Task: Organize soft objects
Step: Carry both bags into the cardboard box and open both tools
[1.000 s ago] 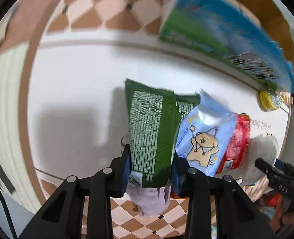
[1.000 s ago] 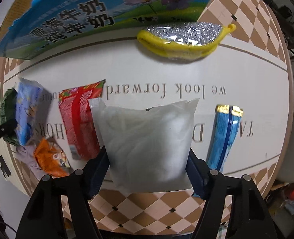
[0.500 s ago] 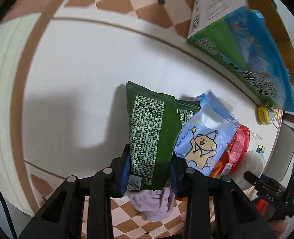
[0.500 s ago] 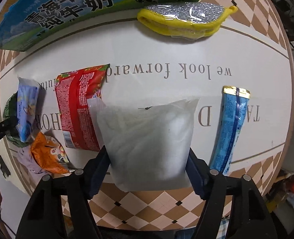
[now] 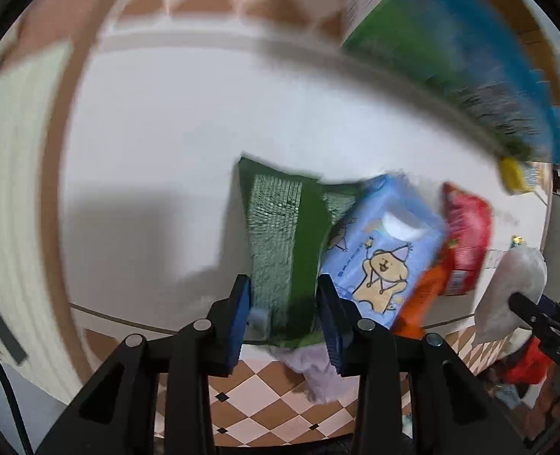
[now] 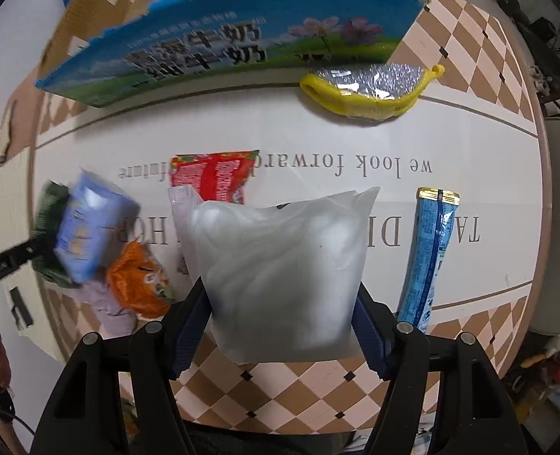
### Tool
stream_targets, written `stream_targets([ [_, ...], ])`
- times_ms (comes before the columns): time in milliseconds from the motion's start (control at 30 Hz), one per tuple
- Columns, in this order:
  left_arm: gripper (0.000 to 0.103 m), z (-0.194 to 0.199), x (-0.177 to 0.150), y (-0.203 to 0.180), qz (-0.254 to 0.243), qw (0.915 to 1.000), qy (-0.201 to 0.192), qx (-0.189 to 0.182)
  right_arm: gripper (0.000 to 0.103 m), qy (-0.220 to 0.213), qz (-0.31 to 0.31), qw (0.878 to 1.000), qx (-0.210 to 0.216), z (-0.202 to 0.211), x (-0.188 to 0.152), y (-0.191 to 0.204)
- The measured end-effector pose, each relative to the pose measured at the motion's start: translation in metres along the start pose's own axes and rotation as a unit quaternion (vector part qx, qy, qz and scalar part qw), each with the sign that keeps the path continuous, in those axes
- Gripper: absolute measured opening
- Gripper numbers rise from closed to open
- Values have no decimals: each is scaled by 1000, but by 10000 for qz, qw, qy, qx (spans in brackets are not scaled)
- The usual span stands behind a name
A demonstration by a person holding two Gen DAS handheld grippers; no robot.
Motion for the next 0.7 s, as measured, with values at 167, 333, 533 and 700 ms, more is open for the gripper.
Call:
stream_targets([
  [167, 37, -7, 0, 31, 377, 9957, 105, -838, 74, 375, -141, 9992, 54, -23, 38, 2],
  [333, 28, 11, -16, 47, 486, 9934, -195, -1016, 75, 472, -232, 9985, 113, -43, 40, -8],
  [533, 26, 36, -35, 19, 214, 9963, -660, -503, 73, 380, -148, 9992, 6, -49, 27, -13],
  [700, 24, 75, -51, -14, -47, 9924, -1164, -397, 71, 49, -190, 9992, 342, -21, 5, -18],
])
Point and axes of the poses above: each gripper's, at about its wrist camera, not at the fingertips, and z roughly against the way its jaws point, y to its left, x to its top, the point moved 1 cm from there along -z, roughly the way its jaws point, and after that the axes turned 13 degrees about y, right-handed, at the moved point
